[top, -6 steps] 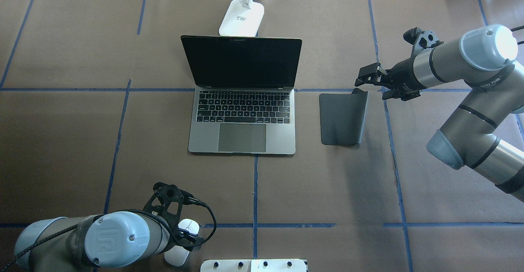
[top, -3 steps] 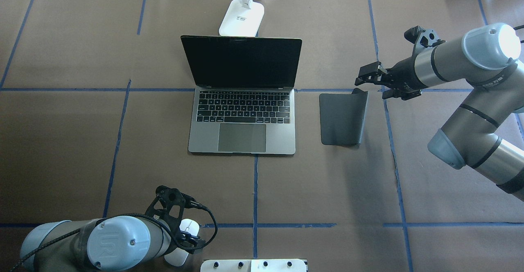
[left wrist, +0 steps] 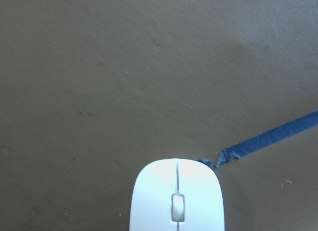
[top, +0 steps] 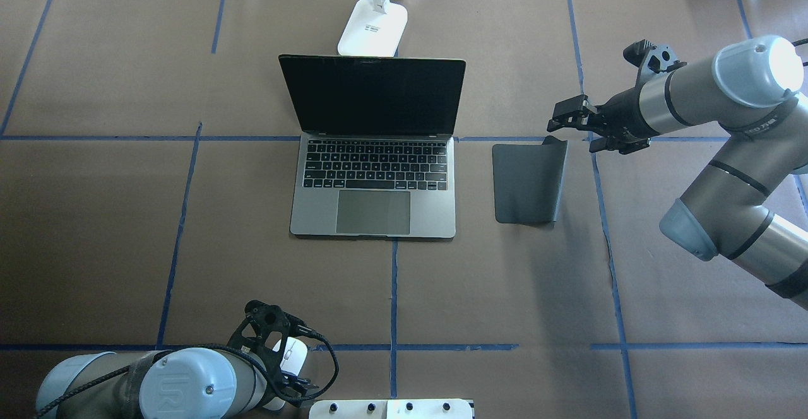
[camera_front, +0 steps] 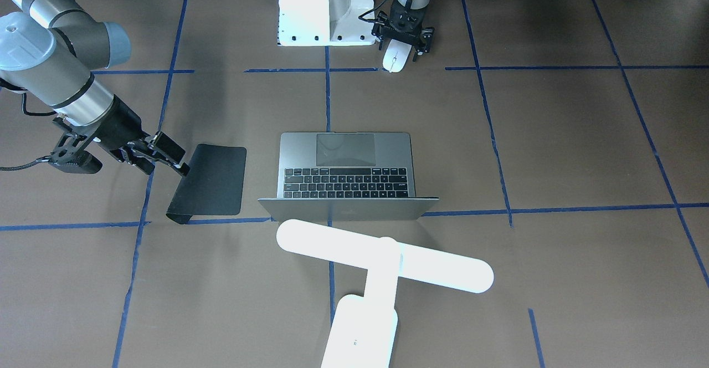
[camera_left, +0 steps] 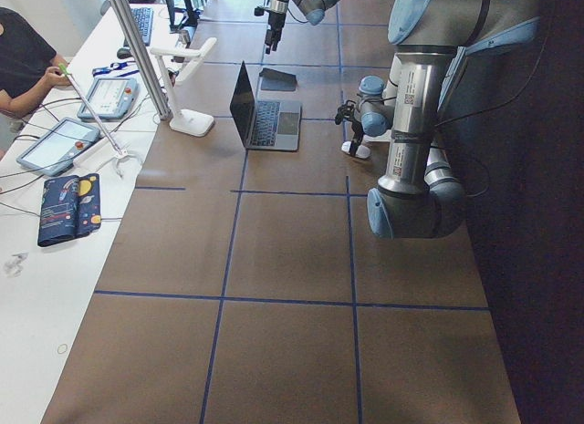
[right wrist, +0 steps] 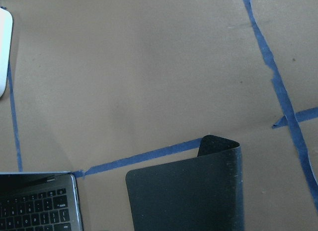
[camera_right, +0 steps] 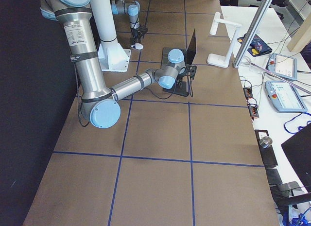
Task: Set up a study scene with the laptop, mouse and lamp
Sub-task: 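Grasp the white mouse with the left gripper while the right gripper withdraws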
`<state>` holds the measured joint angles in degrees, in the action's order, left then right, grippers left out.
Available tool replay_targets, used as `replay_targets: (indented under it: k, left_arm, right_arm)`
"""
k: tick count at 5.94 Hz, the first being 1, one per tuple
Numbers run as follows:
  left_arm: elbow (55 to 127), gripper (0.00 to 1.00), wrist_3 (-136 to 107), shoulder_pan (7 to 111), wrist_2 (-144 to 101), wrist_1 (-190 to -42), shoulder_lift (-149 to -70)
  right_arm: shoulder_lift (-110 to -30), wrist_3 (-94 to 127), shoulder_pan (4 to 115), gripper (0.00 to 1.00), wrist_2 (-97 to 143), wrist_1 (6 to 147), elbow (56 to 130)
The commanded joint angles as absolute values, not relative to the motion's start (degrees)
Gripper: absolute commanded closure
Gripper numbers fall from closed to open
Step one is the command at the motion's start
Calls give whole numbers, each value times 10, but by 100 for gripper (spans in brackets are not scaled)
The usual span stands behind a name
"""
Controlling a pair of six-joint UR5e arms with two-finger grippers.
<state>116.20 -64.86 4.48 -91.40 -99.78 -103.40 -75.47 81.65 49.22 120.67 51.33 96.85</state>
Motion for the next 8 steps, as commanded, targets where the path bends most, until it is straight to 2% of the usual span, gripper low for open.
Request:
replay_targets:
  k: [1, 2, 3, 4, 5, 6, 8]
  left_arm:
    - [1162, 6, -649, 42, -916, -998, -1034]
    - [1162, 23, -649, 43, -917, -998, -1033]
    - [1163, 47, -649, 45, -917, -998, -1032]
    - [1170, 77, -650, 49, -917, -998, -1032]
    - [1186, 92, -650, 54, -917, -980, -1034]
    - [1235, 94, -650, 66, -918, -927, -1039]
    - [1247, 96, -673, 104, -918, -864, -1114]
  right_arm:
    - [-756, 817, 492, 0, 1207, 513, 969]
    - [-758, 817, 492, 0, 1207, 513, 968]
    - [-758, 817, 492, 0, 1207, 513, 969]
    - [-758, 817, 492, 0, 1207, 513, 969]
    - [-758, 817, 492, 0, 1207, 513, 969]
    - [-758, 817, 495, 0, 1208, 512, 969]
    - [-785, 786, 532, 0, 1229, 510, 971]
